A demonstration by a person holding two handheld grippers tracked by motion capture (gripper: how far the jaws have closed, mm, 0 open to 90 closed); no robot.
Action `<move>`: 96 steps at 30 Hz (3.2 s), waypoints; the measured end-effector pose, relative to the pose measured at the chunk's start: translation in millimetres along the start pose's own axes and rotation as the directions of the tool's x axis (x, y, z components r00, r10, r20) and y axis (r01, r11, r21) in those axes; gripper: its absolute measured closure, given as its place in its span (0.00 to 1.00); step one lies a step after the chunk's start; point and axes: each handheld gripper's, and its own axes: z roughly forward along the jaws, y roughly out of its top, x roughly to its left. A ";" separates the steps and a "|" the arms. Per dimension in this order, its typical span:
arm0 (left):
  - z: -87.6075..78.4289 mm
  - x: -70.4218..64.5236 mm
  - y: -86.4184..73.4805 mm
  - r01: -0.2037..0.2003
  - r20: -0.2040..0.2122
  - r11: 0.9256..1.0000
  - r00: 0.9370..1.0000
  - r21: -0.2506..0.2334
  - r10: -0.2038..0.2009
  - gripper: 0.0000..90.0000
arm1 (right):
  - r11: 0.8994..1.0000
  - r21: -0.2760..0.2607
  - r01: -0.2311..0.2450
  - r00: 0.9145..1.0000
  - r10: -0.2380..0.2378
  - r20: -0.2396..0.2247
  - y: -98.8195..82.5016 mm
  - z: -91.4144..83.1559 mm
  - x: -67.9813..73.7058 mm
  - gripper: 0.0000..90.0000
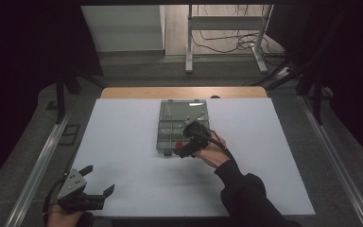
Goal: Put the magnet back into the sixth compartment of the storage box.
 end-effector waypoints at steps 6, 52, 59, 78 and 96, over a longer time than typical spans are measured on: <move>0.3 -0.2 0.0 0.002 -0.001 1.000 1.000 -0.001 -0.002 0.01 | 0.999 -0.033 0.002 1.000 -0.001 0.020 -6.7 -9.7 0.3 0.04; 0.5 -1.4 0.4 -0.011 0.000 1.000 1.000 0.003 0.011 0.02 | 0.997 -0.081 0.016 0.996 -0.009 0.087 -46.8 -39.6 8.8 0.01; 0.6 -1.5 0.4 -0.011 0.000 1.000 1.000 0.003 0.011 0.02 | 0.996 -0.093 0.017 0.996 -0.009 0.092 -49.6 -45.0 11.4 0.01; 0.5 -1.6 0.5 -0.012 0.000 1.000 1.000 0.003 0.012 0.02 | 0.995 -0.093 0.019 0.993 -0.008 0.115 -61.3 -57.4 12.0 0.01; 0.7 -1.8 0.6 -0.013 -0.001 1.000 1.000 0.005 0.013 0.02 | 0.993 -0.116 0.006 0.990 0.011 0.141 -72.3 -74.0 13.9 0.01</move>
